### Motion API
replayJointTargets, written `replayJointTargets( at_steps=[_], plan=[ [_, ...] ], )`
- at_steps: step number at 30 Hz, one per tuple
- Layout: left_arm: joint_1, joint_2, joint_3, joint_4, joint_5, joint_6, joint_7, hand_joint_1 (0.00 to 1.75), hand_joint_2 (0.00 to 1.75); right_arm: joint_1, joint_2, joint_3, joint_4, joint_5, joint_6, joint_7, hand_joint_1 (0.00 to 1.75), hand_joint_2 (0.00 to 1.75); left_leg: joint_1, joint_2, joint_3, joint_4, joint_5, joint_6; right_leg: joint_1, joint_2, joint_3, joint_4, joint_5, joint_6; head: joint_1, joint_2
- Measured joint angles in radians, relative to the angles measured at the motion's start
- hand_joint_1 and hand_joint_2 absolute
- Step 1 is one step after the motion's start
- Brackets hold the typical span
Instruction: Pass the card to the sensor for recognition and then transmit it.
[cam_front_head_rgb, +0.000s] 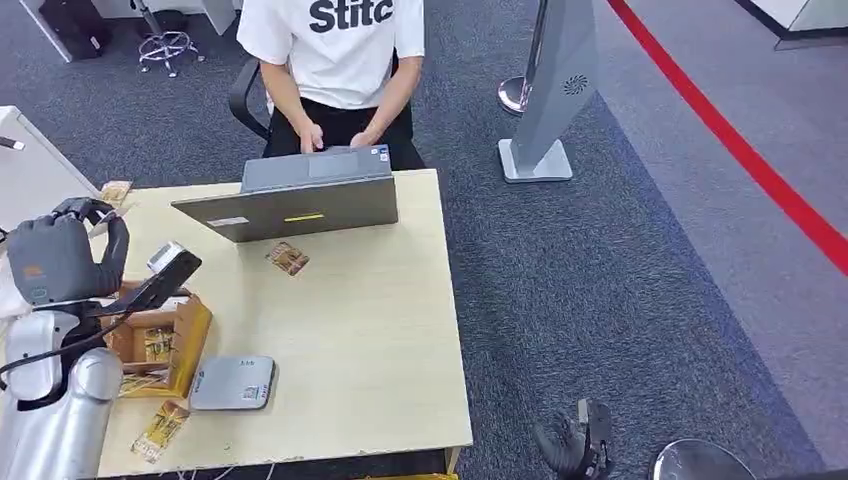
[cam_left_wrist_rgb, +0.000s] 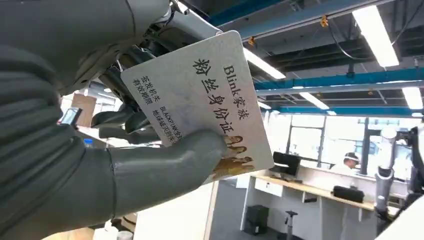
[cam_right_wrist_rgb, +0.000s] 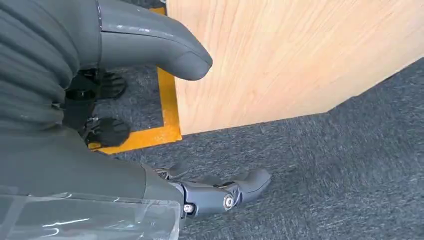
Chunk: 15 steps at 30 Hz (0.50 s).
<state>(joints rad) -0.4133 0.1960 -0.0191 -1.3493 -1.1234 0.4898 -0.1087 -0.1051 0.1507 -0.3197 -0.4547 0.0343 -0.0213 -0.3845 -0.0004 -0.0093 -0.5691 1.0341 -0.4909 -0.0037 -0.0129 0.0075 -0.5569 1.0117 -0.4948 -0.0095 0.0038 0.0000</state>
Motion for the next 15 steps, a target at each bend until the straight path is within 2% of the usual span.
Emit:
replayJointTargets(
  at_steps=[8, 15],
  plan=[
    [-0.008, 0.033, 0.000, 0.033, -0.002, 0.002, 0.008, 1.75, 1.75, 0.001, 0.000, 0.018, 0.000, -0.013, -0.006, 0.000, 0.00, 1.75, 0.000, 0.000, 0.000, 0.000, 0.000, 0.000, 0.000, 0.001, 0.000, 0.000, 0.000, 0.000, 0.000, 0.000],
    [-0.006, 0.044, 0.000, 0.037, -0.002, 0.004, 0.010, 1.75, 1.75, 0.001, -0.001, 0.024, 0.000, -0.027, -0.010, 0.000, 0.00, 1.75, 0.000, 0.000, 0.000, 0.000, 0.000, 0.000, 0.000, 0.001, 0.000, 0.000, 0.000, 0.000, 0.000, 0.000]
  ],
)
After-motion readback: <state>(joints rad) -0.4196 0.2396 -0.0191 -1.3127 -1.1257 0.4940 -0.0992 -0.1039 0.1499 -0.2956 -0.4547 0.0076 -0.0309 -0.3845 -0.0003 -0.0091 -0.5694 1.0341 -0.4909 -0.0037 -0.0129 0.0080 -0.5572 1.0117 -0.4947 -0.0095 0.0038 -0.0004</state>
